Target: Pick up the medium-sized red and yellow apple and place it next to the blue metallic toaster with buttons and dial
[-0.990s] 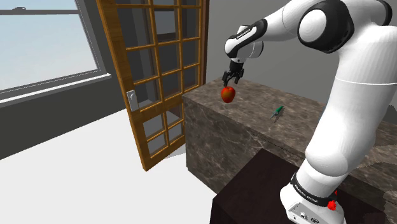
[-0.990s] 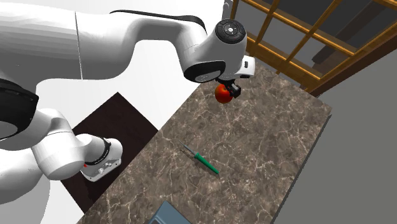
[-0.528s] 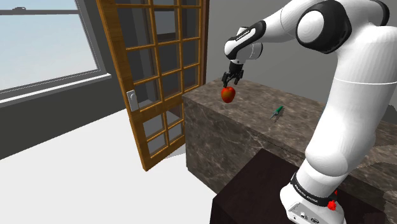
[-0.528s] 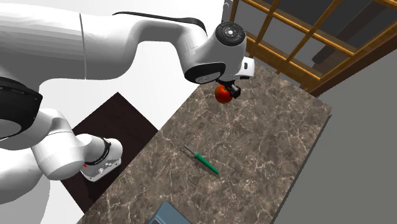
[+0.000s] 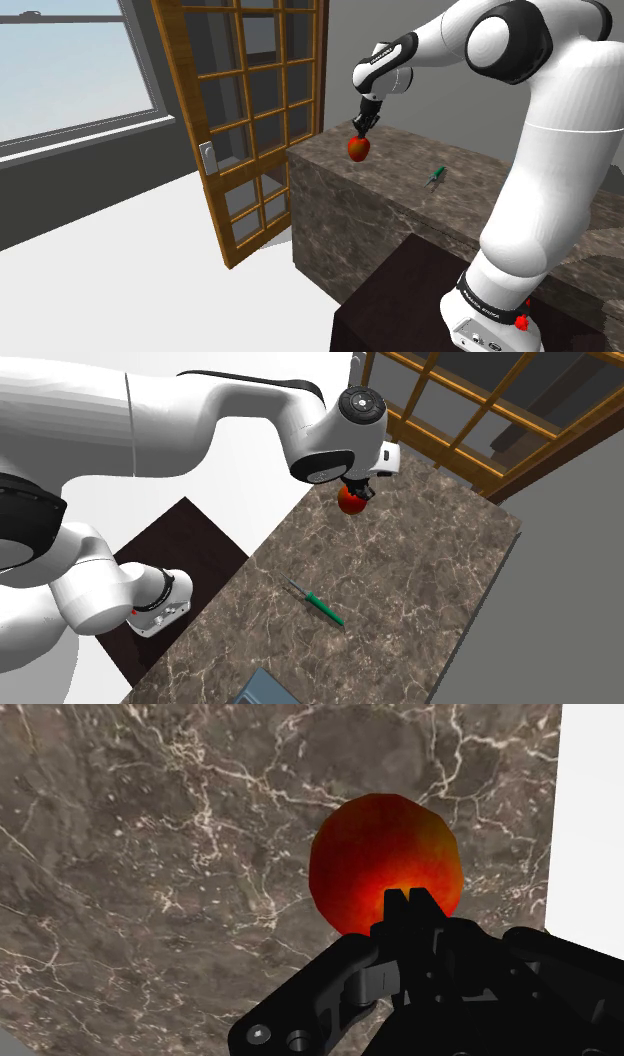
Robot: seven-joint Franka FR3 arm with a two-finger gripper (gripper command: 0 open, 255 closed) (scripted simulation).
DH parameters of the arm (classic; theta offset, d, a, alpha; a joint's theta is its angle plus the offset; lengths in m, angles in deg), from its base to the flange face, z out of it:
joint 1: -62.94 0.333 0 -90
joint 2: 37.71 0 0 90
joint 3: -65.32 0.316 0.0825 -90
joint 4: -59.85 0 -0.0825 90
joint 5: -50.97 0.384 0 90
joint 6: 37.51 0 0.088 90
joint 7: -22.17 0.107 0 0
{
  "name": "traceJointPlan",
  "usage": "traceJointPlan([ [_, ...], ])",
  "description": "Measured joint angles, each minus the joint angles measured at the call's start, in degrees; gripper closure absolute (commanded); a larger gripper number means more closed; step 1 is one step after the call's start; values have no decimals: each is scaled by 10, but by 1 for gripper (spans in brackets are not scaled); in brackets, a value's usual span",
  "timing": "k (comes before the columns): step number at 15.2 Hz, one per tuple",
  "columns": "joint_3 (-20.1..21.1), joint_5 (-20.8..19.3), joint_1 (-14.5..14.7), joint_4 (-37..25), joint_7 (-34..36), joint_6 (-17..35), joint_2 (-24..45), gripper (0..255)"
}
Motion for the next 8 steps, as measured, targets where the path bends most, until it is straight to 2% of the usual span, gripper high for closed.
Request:
traceJointPlan([
  [4, 0, -1, 0, 0, 1, -3, -3, 255],
  [8, -1, -7, 2, -15, 7, -28, -13, 255],
])
